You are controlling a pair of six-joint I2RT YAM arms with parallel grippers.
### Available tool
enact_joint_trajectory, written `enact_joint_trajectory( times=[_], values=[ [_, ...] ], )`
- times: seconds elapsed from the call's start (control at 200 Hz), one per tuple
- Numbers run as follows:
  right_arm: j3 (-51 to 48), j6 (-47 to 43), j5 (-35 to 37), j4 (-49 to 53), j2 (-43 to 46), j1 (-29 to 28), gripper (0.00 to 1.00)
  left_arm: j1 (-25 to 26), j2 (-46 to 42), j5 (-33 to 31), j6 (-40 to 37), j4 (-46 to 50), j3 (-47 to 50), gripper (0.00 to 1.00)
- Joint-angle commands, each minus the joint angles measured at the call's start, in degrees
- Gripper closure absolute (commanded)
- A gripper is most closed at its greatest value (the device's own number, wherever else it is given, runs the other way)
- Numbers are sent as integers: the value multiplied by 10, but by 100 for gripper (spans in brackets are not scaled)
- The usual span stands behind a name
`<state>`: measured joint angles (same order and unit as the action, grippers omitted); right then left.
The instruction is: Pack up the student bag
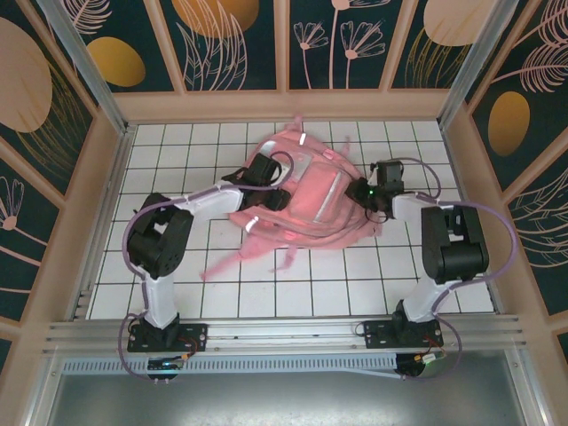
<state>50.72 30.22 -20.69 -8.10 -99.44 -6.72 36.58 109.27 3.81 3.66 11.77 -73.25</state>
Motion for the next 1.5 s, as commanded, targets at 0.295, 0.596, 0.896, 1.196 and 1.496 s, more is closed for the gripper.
enact_joint_trajectory(
  times=[0.295,0.596,0.896,1.196,1.496],
  values=[
    [70,-35,-58,87,48,45,62,63,-157,139,-301,83,58,44],
    [-109,-28,-52,154,287,2,59,69,-180,-71,-428,-61,202,39],
    [-161,54,-107,86,290,-139,56,69,-98,-13,-451,-50,165,64],
    [-116,43,19,98,248,-266,55,67,-138,89,-367,4,99,100],
    [-103,95,257,113,207,-342,60,63,-153,136,-336,7,87,100]
  ],
)
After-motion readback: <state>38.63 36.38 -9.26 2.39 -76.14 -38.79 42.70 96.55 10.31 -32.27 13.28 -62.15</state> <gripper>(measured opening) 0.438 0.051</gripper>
